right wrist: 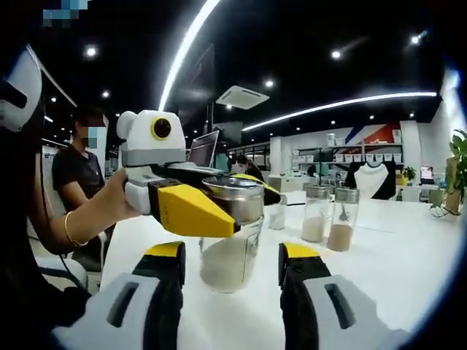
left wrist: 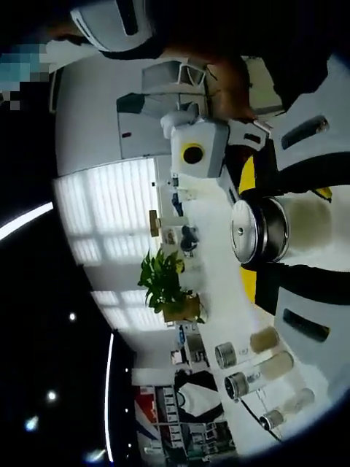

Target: Rotate the seasoning bottle until the label or dispensing opening points toward the visible target arrow and the bottle remains upright within the marked orientation range

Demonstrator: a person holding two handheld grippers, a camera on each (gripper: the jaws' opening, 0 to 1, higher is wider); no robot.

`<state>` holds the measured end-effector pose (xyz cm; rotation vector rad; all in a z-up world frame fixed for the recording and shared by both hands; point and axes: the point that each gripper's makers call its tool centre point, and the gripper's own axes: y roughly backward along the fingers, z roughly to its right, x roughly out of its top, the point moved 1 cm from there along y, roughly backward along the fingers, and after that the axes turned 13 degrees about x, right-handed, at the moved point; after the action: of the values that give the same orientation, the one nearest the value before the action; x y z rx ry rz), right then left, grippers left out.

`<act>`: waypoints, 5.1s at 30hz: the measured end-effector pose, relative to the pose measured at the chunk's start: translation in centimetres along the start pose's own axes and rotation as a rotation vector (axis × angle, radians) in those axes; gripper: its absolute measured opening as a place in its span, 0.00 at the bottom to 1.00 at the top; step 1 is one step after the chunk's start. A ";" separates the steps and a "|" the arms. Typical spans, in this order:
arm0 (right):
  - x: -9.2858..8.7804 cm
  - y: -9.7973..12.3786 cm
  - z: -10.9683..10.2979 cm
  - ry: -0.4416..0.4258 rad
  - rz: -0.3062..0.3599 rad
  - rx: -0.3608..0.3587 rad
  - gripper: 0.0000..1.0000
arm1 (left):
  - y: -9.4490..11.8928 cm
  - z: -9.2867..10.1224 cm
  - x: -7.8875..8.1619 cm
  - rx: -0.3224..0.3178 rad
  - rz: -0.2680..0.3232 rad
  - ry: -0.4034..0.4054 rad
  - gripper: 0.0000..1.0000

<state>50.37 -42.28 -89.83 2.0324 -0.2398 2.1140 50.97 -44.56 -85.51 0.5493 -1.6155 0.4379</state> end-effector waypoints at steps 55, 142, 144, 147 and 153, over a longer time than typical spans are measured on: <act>0.6 -1.8 4.5 0.080 0.098 -0.462 0.32 | -0.7 -3.1 -0.6 0.421 0.100 0.169 0.40; -1.4 -3.5 -0.5 -0.057 0.060 0.104 0.36 | 1.6 -0.5 -2.0 -0.039 -0.035 0.048 0.36; -1.5 -3.5 -0.4 -0.039 0.053 0.078 0.35 | 1.5 -0.7 -2.1 -0.033 -0.039 0.051 0.36; -1.4 -3.2 0.4 -0.009 0.043 -0.004 0.34 | 1.3 -1.4 -2.1 0.007 -0.024 0.098 0.37; -1.8 -2.9 1.3 -0.021 0.056 -0.106 0.33 | 0.8 -1.4 -2.3 0.064 -0.039 0.077 0.37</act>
<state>52.43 -39.83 -91.59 2.0104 -0.4076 2.0656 51.87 -42.90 -87.64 0.6039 -1.5189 0.4779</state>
